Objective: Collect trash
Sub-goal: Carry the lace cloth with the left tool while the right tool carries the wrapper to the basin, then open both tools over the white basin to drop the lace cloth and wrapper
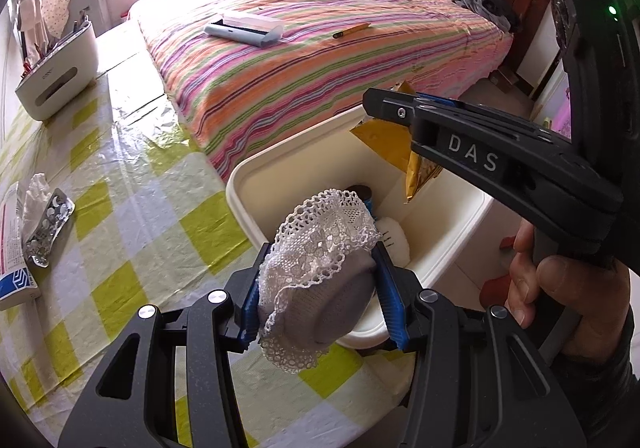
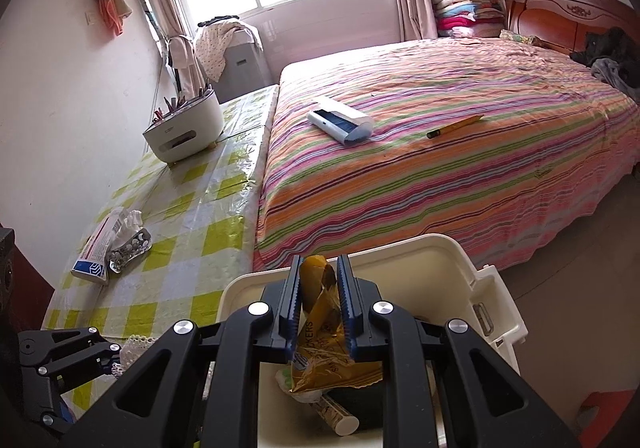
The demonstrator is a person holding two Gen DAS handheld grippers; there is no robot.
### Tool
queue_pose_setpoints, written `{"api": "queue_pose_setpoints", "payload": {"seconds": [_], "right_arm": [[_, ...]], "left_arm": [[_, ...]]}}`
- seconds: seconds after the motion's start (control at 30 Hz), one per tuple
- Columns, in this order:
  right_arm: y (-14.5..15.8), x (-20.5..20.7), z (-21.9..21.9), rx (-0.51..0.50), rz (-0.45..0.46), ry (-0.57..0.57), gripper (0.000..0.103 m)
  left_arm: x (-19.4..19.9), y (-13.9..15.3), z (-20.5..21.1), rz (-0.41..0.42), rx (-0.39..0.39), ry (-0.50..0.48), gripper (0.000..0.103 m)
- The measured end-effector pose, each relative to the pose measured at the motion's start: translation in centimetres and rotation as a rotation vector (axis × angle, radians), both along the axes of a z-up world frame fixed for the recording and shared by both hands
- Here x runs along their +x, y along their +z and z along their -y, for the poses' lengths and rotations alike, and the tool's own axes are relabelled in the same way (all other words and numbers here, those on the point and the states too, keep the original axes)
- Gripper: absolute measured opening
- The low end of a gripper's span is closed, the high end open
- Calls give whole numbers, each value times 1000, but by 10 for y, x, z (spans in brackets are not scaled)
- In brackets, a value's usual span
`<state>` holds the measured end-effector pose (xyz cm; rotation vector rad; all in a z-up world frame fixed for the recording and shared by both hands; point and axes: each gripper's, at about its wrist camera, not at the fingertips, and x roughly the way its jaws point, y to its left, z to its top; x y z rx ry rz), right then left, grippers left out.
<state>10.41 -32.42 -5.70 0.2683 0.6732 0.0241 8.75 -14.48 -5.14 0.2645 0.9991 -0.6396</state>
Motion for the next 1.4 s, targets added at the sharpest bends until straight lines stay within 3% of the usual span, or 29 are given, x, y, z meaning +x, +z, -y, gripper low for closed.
{"api": "queue_pose_setpoints", "payload": {"seconds": [1.0, 1.27, 1.3, 1.33, 1.4], "right_arm": [[-1, -2, 30, 21, 4, -98, 17], [-2, -2, 33, 36, 5, -113, 19], [-2, -2, 33, 34, 6, -118, 27], [-1, -3, 33, 31, 11, -127, 44], [1, -5, 32, 34, 36, -138, 60]], "left_arm": [[14, -15, 32, -45, -31, -52, 51], [12, -1, 25, -1, -70, -28, 71], [12, 1, 24, 7, -70, -25, 71], [11, 2, 23, 13, -70, -23, 73], [9, 6, 20, 23, -75, -20, 75]]}}
